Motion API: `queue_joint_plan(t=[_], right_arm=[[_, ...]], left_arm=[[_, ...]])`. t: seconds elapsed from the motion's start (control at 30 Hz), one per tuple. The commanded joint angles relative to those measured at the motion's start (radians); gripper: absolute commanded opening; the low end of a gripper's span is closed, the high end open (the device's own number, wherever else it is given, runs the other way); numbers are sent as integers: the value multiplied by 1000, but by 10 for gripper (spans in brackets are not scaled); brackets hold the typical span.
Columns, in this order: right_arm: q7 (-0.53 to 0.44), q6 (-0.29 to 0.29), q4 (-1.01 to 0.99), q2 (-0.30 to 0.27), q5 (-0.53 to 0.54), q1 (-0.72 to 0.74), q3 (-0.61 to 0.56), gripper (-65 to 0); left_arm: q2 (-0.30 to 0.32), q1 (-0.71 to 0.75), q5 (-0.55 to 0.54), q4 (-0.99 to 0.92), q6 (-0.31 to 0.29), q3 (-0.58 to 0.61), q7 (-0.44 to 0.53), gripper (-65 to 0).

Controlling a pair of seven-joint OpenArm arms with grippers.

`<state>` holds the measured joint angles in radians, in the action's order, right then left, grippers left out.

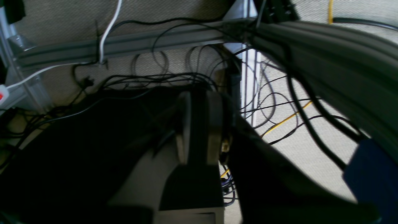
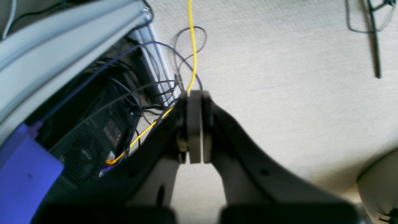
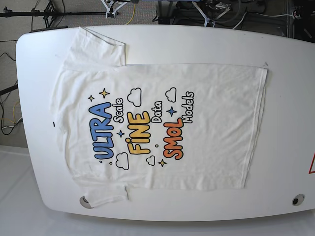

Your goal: Fold the T-shirt properly

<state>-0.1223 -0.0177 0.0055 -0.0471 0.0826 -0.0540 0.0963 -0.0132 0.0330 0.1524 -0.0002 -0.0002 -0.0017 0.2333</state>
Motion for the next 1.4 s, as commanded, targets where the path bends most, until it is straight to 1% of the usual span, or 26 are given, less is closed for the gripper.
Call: queue_joint_plan(t=[0.0,0.4,0.67,0.8,0.93,1.07,1.13,1.37], right_arm=[[1,5,0,-6,-3,-12,0,-649],[-4,7,-4,-8,-7,-15,-2,-648],[-13,-3,0,-13,-7,-38,-2,-647],[-14,-7,29,-24,-4,-68,-4,-648],[-14,-7,137,-43,9,-131,-2,-650],[-15,-8,206,-58,20,-175,-3,-650],[-16,-9,212,-59,21,-179,-2,-649],[-24,5,178,-47,2,-154,-3,-649]], left_arm=[[-2,5,-1,2,-2,0,6,-580],[-3,14,2,0,-4,0,7,-581],[1,60,-1,51,-3,-1,10,-578],[9,125,-12,143,-5,1,14,-580],[26,226,-20,319,-7,10,8,-582],[35,279,-32,416,-11,16,-9,-581],[35,275,-35,415,-11,16,-14,-581],[29,177,-9,275,-6,12,-18,-584]])
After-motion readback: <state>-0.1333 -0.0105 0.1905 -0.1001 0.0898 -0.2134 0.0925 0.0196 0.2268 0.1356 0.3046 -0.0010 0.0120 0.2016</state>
